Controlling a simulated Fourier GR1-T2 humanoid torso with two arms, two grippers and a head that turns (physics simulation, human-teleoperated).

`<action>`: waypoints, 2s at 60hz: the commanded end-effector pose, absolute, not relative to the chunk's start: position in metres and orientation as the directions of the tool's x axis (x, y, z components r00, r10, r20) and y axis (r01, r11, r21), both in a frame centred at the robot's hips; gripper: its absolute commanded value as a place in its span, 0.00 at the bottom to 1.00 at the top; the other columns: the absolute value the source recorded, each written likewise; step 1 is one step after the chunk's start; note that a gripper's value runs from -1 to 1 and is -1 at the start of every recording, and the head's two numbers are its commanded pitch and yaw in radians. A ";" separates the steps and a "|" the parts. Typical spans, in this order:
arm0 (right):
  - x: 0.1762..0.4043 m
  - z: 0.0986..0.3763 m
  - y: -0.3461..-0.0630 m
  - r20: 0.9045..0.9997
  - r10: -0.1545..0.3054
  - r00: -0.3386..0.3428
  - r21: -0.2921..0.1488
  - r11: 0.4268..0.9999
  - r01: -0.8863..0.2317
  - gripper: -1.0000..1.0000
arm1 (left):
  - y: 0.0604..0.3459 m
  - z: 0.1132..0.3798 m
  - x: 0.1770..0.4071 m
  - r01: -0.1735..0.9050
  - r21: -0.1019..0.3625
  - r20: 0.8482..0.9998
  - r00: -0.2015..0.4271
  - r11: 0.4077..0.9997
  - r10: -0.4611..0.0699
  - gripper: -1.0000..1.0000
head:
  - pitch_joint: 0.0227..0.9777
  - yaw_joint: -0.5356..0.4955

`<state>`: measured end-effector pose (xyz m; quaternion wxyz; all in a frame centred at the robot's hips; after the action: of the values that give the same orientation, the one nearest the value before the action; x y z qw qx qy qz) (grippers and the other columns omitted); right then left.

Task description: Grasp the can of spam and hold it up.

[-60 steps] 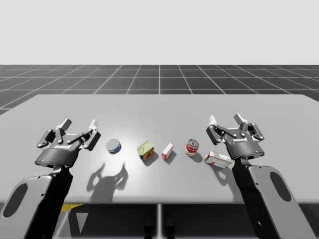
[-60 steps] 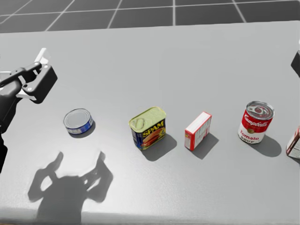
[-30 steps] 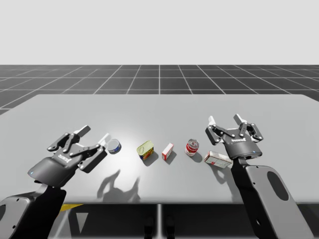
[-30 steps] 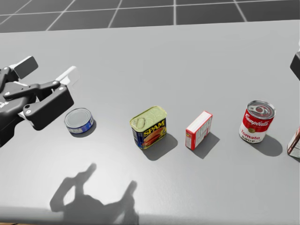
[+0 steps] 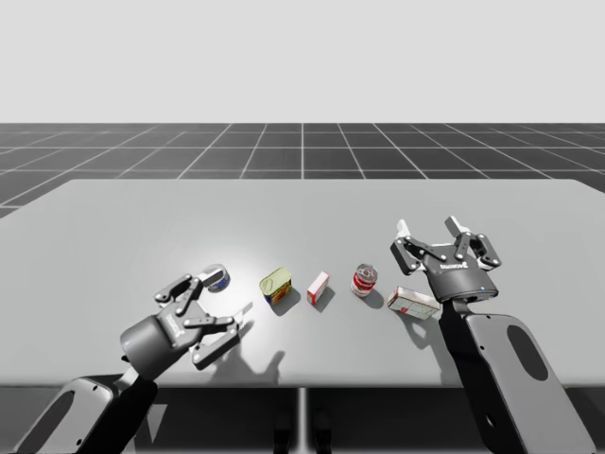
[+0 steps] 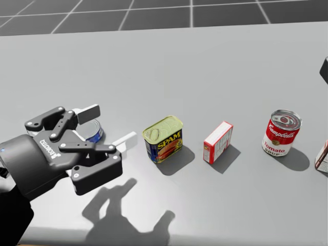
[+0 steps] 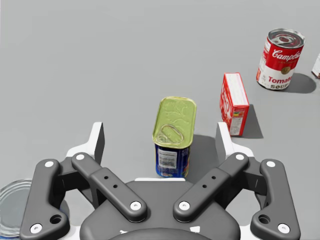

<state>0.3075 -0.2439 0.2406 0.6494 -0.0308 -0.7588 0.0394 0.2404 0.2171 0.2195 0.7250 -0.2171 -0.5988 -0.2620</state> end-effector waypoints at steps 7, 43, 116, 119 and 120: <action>0.308 0.241 -0.244 0.983 0.095 -0.156 -0.097 0.995 -0.004 0.00 | 0.190 0.193 0.252 0.673 0.001 0.963 0.199 0.740 -0.182 0.00 | 0.81 0.63; 0.306 0.243 -0.245 0.980 0.116 -0.163 -0.117 0.993 0.003 0.00 | 0.160 0.155 0.288 0.654 0.032 0.928 0.261 0.756 -0.265 0.00 | 0.82 0.61; 0.305 0.244 -0.246 0.981 0.106 -0.160 -0.108 0.994 -0.005 0.00 | 0.147 0.164 0.271 0.728 0.051 0.930 0.216 0.684 -0.299 1.00 | 0.45 0.61; 0.305 0.243 -0.246 0.981 0.108 -0.159 -0.111 0.994 -0.008 0.00 | 0.147 0.175 0.269 0.729 0.059 0.936 0.198 0.682 -0.292 1.00 | 0.46 0.61; 0.305 0.243 -0.246 0.981 0.108 -0.160 -0.111 0.994 -0.010 0.00 | 0.147 0.180 0.268 0.729 0.066 0.939 0.186 0.681 -0.290 1.00 | 0.46 0.62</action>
<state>0.3045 -0.2465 0.2443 0.6465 -0.0332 -0.7610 0.0428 0.2775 0.1586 0.1545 0.7745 -0.1683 -0.5256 -0.3090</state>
